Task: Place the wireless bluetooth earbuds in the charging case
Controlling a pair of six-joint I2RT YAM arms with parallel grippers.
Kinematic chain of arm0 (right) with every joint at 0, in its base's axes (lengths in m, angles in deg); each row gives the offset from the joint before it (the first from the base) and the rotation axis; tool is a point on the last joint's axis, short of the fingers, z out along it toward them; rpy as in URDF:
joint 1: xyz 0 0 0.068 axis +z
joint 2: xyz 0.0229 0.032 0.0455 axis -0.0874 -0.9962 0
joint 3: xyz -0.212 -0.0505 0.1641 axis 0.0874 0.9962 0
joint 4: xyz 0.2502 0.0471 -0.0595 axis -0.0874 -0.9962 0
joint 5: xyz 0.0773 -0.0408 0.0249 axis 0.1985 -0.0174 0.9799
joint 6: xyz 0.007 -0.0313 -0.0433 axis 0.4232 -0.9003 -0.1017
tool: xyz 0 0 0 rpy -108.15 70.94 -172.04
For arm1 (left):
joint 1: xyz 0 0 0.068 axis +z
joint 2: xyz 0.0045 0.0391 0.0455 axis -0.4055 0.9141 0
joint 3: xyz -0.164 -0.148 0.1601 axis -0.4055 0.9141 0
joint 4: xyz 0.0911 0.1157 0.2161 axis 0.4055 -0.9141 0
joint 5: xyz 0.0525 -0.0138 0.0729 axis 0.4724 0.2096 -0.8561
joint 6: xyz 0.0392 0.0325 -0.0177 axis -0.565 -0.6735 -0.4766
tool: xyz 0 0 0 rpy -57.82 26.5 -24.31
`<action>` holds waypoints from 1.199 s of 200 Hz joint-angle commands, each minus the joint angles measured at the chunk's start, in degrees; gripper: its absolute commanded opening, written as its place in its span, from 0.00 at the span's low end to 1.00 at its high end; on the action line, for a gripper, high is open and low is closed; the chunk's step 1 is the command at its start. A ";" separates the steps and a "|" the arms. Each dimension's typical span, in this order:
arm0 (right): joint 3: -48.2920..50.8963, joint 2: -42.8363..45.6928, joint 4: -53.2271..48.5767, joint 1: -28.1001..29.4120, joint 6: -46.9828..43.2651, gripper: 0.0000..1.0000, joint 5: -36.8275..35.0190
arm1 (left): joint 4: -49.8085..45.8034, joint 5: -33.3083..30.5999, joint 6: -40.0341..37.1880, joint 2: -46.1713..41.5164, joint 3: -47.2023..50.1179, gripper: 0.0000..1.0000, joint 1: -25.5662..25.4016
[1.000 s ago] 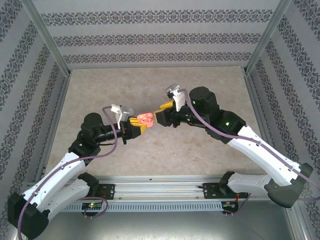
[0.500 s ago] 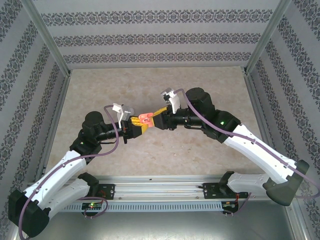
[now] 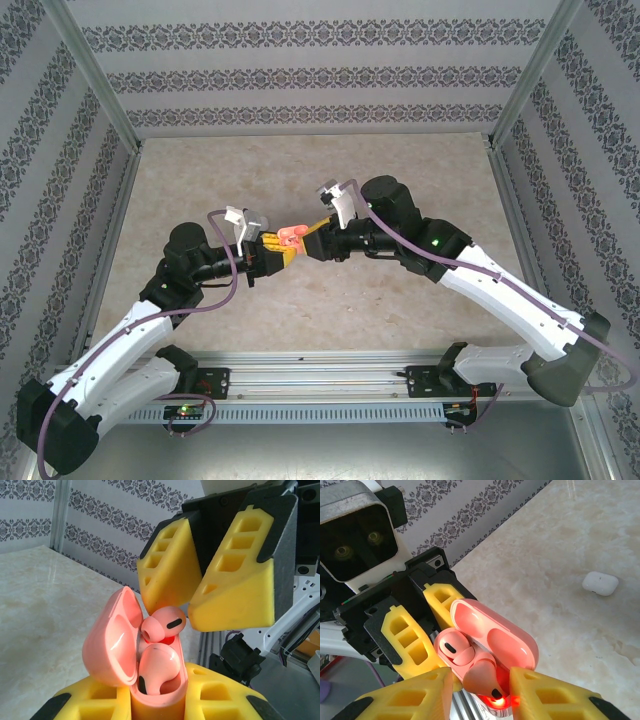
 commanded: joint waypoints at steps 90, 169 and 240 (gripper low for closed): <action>1.73 0.45 -1.28 -2.41 -1.85 0.34 -0.57 | 3.27 1.25 -0.43 -0.10 -1.48 0.01 -0.09; 1.97 1.29 -0.26 -2.99 -1.36 0.26 1.69 | 3.44 1.34 -0.36 -0.22 -1.50 0.01 -0.11; 1.82 3.63 1.38 -4.24 0.91 0.37 1.88 | 3.34 1.55 -0.38 -0.52 -1.18 0.01 -0.09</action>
